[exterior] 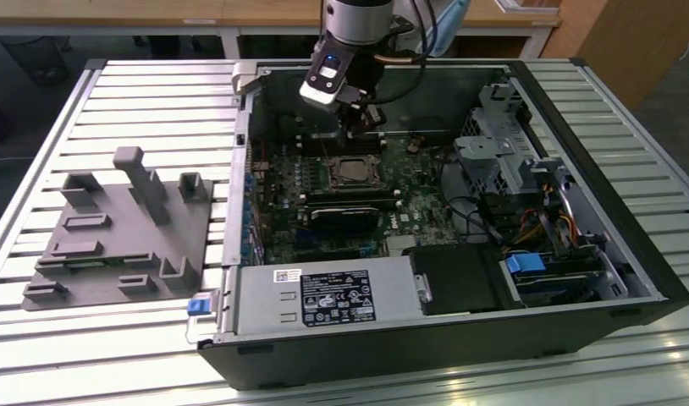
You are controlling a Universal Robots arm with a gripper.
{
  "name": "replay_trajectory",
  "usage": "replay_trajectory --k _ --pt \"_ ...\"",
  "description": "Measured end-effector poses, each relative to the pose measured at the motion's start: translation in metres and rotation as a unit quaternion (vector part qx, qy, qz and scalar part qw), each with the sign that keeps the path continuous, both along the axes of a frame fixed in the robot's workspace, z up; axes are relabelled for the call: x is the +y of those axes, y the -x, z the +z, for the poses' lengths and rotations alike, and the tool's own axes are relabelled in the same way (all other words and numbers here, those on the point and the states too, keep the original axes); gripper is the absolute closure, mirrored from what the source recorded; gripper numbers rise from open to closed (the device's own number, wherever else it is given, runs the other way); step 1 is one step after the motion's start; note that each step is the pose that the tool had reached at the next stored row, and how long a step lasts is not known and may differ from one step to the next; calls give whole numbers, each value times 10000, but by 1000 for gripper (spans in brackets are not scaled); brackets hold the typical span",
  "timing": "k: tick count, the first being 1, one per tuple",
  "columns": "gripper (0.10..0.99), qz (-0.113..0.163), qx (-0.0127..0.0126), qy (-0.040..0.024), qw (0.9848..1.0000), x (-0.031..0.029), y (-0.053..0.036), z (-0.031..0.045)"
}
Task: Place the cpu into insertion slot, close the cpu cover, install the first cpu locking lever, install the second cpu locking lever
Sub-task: 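Install the first cpu locking lever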
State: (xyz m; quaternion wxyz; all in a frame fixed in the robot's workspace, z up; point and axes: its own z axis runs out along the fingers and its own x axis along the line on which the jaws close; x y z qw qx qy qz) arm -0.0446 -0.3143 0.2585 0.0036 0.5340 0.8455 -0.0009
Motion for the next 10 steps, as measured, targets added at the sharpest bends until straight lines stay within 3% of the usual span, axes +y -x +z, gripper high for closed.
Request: replay_trajectory --k 5,10 --pt "965 378 0 -28 9993 0 0 0" --pt "965 713 -1 -74 9974 0 -1 0"
